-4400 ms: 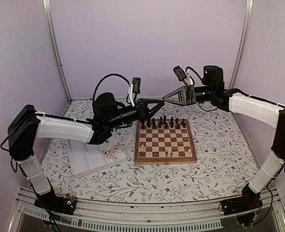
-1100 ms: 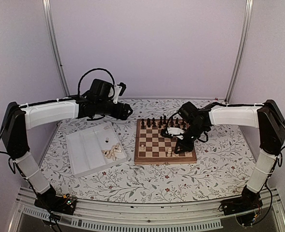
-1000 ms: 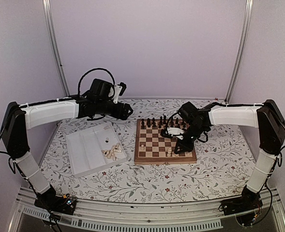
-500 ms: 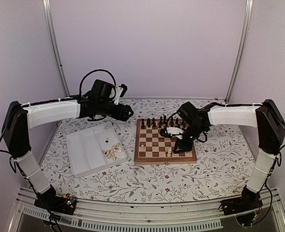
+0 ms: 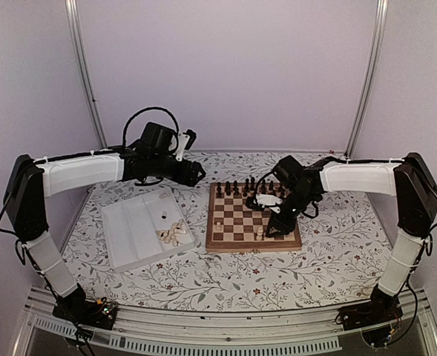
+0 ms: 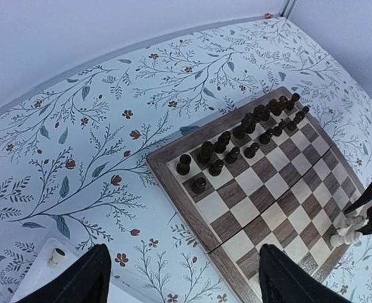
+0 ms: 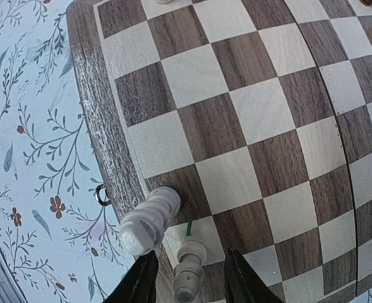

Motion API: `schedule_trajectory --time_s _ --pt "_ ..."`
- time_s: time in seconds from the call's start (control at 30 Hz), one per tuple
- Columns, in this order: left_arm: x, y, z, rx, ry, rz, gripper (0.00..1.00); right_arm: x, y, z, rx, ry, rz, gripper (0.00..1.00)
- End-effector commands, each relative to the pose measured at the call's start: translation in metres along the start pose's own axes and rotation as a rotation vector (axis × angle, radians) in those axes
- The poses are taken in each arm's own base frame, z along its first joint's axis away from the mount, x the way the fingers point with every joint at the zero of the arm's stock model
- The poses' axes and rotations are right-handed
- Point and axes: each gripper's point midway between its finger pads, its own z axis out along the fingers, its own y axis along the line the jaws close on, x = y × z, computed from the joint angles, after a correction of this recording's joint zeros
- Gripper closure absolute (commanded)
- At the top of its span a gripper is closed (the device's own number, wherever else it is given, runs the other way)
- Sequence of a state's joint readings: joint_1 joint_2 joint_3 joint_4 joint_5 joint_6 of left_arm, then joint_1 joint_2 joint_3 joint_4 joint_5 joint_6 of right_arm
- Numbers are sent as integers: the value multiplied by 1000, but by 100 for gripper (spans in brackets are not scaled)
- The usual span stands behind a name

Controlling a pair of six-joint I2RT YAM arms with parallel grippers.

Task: Set up the chess pieces on the board
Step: Place the chess piece on the chessboard, then pick up the chess piece from the storage box.

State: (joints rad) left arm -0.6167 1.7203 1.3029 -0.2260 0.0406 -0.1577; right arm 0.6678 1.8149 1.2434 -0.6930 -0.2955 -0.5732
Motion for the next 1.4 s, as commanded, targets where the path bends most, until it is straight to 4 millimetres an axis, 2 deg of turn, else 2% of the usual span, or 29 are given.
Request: schedule_trajectory --time_s 0.0,0.13,0.27,0.4,0.47,0.57,0.63,0.77,0.9,1.07,1.37 --pt "1 8 5 -51 24 5 18 -8 11 -28 14 -45 -27 58" --pt "10 15 -3 -135 105 8 18 -14 18 -54 20 -88 -55 53" --pt "31 26 -24 -155 165 -24 18 -15 18 -75 32 -142 -46 52" --pt "65 60 -37 -232 290 -160 42 -14 6 -90 62 -189 -18 52" --pt "84 71 -36 -263 356 -204 48 -15 2 -93 76 -207 -12 52" --pt "109 76 -29 -295 456 -255 49 -18 2 -94 76 -226 -15 52" --pt "132 81 -25 -337 563 -270 49 -18 4 -94 67 -232 -15 52" --pt "156 82 -17 -354 668 -284 52 -15 7 -92 65 -237 -20 52" --pt "168 73 -4 -293 701 -313 51 -11 9 -91 73 -242 -23 52" --pt "172 78 4 -317 710 -314 52 -5 13 -90 69 -245 -17 52" --pt "173 90 19 -340 703 -320 62 -3 13 -90 77 -250 -9 52"
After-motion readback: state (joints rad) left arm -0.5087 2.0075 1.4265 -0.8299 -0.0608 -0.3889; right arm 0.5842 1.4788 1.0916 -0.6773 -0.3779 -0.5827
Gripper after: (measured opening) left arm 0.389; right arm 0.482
